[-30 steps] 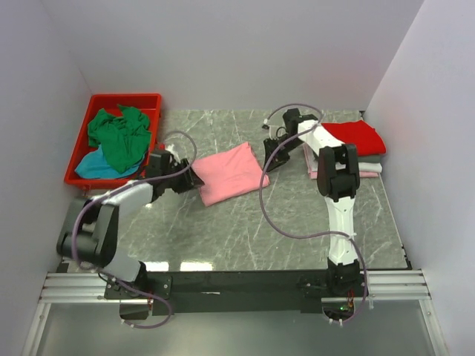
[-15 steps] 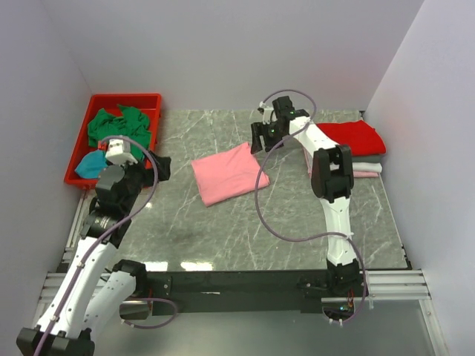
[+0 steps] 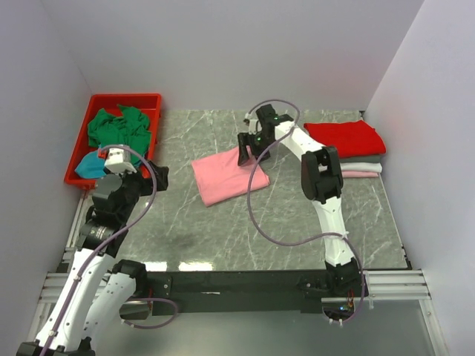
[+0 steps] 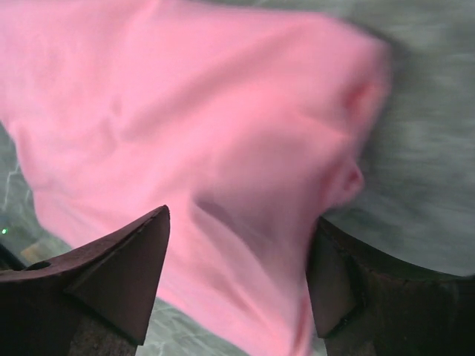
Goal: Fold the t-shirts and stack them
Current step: Neatly place the folded tshirt to the corner
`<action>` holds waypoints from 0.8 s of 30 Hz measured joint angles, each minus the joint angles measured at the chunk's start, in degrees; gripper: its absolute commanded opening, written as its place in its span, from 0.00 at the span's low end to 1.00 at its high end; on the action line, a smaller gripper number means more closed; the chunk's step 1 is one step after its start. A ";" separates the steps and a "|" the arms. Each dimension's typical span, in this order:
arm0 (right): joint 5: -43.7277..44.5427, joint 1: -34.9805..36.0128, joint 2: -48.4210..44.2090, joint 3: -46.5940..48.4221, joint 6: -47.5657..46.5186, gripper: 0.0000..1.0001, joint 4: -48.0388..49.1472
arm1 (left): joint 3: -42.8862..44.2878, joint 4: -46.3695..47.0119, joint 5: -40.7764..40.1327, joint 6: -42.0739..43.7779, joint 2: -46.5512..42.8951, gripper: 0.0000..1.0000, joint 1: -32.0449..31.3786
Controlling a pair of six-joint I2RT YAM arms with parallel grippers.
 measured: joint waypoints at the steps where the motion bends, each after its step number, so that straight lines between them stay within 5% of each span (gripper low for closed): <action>1: -0.13 0.87 0.02 -0.02 0.07 0.74 -0.37 | 0.00 0.00 0.02 0.09 -0.59 0.96 0.00; 7: -0.63 3.63 0.83 -0.46 0.96 0.31 -1.77 | -0.02 0.07 0.76 0.87 -3.19 0.96 0.00; 8: -1.11 3.54 1.14 -0.44 1.25 0.11 -1.92 | 0.00 0.09 0.98 1.03 -3.50 0.96 0.00; 9: -1.73 3.39 1.46 -0.31 1.20 0.02 -2.19 | -0.02 0.11 1.11 1.14 -3.65 0.96 0.00; 15: -0.98 2.45 2.23 1.49 0.09 0.00 -5.33 | -0.02 0.09 2.73 1.36 -3.96 0.96 0.00; 24: 20.61 1.73 -5.73 2.45 -12.87 0.00 -9.38 | -0.35 0.11 3.96 1.36 -6.05 0.96 0.00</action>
